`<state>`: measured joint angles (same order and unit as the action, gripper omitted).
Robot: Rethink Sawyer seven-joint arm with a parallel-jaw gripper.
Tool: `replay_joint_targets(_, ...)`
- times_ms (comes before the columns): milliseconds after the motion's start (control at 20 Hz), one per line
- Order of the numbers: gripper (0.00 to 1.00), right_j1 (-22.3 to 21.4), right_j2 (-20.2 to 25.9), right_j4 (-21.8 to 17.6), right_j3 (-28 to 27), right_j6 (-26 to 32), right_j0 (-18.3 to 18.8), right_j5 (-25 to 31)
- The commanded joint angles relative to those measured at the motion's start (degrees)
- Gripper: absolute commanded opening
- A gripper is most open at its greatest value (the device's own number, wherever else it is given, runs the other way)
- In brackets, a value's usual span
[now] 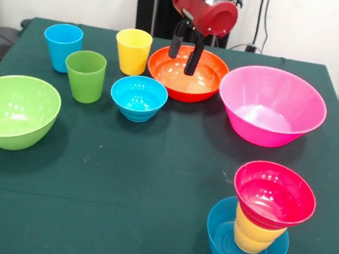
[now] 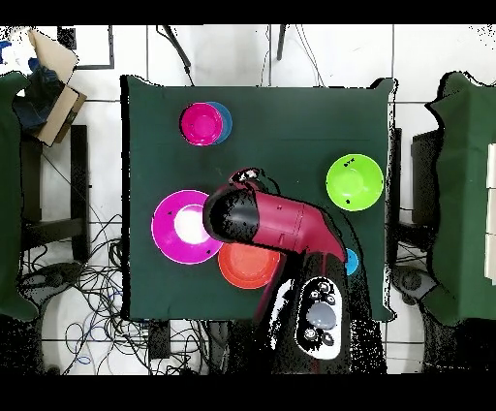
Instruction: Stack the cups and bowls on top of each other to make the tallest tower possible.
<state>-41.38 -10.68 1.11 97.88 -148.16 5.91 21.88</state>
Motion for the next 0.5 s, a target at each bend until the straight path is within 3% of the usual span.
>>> replay_joint_targets(50, 1.00, -1.04, 6.45, -6.22, -1.12, 12.21, 3.97, 10.97)
replay_joint_targets(500, 1.00, 3.04, 7.72, -5.75, -0.71, 5.54, 4.66, 7.74)
